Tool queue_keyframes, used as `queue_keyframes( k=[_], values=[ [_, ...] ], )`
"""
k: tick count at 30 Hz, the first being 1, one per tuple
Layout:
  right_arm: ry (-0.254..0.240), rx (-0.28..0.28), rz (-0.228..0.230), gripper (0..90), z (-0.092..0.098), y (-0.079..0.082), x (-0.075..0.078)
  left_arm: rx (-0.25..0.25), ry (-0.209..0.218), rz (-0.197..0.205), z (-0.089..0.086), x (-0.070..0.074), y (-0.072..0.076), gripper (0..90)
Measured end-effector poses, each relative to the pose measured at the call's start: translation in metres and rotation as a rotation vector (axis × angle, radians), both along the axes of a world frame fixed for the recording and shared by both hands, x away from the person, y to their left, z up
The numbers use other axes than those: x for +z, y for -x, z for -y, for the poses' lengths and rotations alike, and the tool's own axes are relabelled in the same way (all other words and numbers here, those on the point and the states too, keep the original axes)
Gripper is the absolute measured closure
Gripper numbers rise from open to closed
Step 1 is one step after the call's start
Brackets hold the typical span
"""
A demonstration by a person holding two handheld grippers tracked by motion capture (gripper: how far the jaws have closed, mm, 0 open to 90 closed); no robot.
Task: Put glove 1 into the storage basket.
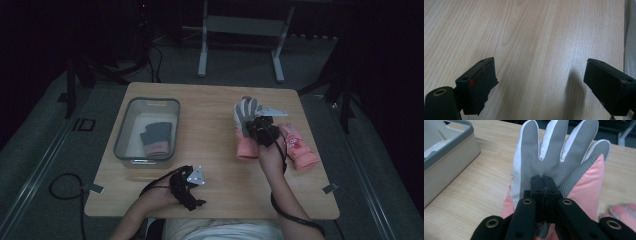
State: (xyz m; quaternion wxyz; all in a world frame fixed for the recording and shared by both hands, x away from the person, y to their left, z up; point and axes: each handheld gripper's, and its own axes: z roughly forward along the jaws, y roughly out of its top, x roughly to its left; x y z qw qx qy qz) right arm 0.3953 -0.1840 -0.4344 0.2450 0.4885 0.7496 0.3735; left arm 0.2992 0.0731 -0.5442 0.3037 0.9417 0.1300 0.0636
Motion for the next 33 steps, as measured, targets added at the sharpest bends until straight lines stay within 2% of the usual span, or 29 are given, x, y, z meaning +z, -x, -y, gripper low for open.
queue_keyframes(
  k=[2, 3, 4, 6, 7, 8, 12, 13, 16, 19, 20, 22, 25, 30, 33],
  values=[
    [-0.003, -0.009, 0.0, 88.9, -0.001, 0.004, -0.002, 0.001, 0.005, 0.007, -0.001, 0.001, 0.0, 10.5],
    [0.017, -0.032, 0.009, 88.9, -0.003, 0.01, -0.008, 0.002, 0.012, 0.005, -0.001, 0.002, 0.001, 10.5],
    [0.017, -0.032, 0.009, 88.9, -0.003, 0.01, -0.008, 0.004, 0.018, 0.005, -0.001, 0.002, 0.001, 10.5],
    [0.014, -0.048, -0.003, 88.9, -0.006, 0.018, -0.017, 0.001, 0.014, 0.01, -0.001, 0.003, 0.001, 10.5],
    [0.014, -0.048, -0.003, 88.9, -0.006, 0.018, -0.017, -0.001, 0.011, 0.011, -0.001, 0.003, 0.001, 10.5],
    [0.012, -0.047, -0.027, 88.8, -0.011, 0.021, -0.025, -0.002, 0.011, 0.009, 0.0, 0.003, 0.001, 10.5],
    [0.013, -0.051, -0.043, 88.8, -0.017, 0.022, -0.032, -0.007, 0.005, 0.002, 0.001, 0.001, 0.002, 10.5],
    [0.0, -0.042, -0.074, 88.8, -0.023, 0.02, -0.042, -0.009, 0.004, 0.0, 0.001, -0.001, 0.002, 10.6],
    [0.002, -0.037, -0.102, 88.7, -0.033, 0.012, -0.056, -0.014, -0.01, -0.006, 0.002, -0.003, 0.003, 10.6],
    [0.008, -0.035, -0.125, 88.5, -0.04, 0.004, -0.069, -0.017, -0.003, -0.003, 0.001, -0.003, 0.004, 10.5],
    [0.003, -0.035, -0.127, 88.5, -0.041, 0.003, -0.071, -0.011, 0.012, -0.008, 0.001, -0.003, 0.004, 10.5],
    [-0.006, -0.037, -0.141, 88.4, -0.045, -0.001, -0.075, -0.007, 0.015, -0.013, 0.0, -0.004, 0.003, 10.5],
    [-0.021, -0.047, -0.152, 88.0, -0.051, -0.009, -0.08, -0.017, -0.001, -0.005, 0.001, -0.006, 0.002, 10.5],
    [-0.015, -0.058, -0.181, 87.7, -0.058, -0.018, -0.095, -0.022, -0.001, -0.006, 0.001, -0.007, 0.003, 10.5],
    [0.0, -0.053, -0.175, 87.1, -0.06, -0.021, -0.098, -0.028, 0.001, -0.01, -0.001, -0.006, 0.003, 10.5]
  ],
)
